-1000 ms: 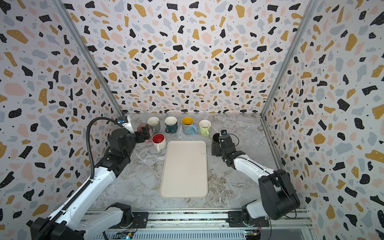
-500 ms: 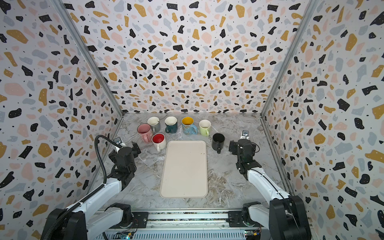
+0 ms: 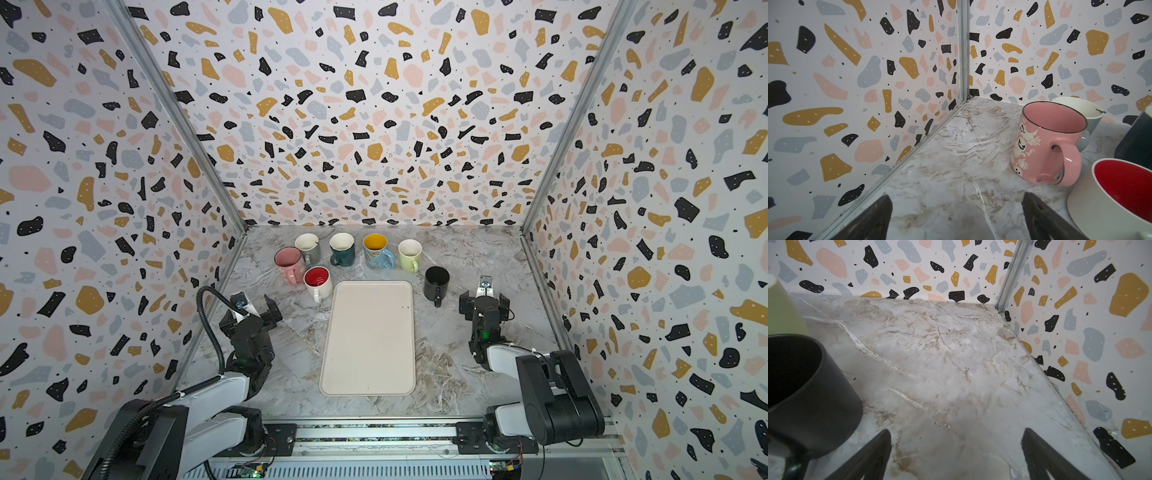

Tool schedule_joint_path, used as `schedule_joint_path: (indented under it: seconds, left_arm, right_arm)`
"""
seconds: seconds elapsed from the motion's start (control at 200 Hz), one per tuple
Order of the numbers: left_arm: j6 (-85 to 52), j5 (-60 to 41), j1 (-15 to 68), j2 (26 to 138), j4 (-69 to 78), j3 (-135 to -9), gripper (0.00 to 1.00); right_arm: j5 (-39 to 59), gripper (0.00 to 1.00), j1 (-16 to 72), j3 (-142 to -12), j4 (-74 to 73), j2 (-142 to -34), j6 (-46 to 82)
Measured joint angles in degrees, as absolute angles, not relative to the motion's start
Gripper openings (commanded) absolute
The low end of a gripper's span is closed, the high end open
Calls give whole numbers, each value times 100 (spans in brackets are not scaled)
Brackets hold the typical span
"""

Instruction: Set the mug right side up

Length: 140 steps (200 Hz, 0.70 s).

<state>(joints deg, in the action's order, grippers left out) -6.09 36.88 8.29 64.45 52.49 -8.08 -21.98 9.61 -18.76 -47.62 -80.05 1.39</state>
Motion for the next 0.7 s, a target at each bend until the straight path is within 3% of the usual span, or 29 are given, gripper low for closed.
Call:
schedule_joint_path:
  seconds: [0.355, 0.701]
  left_arm:
    - [-99, 2836, 829, 7913, 7218, -248, 97]
    - [-71, 2718, 735, 8136, 6995, -932, 100]
  right_arm:
    - [-1634, 99, 943, -1444, -6156, -8348, -49]
    - [-974, 99, 637, -1671, -6095, -8475, -43]
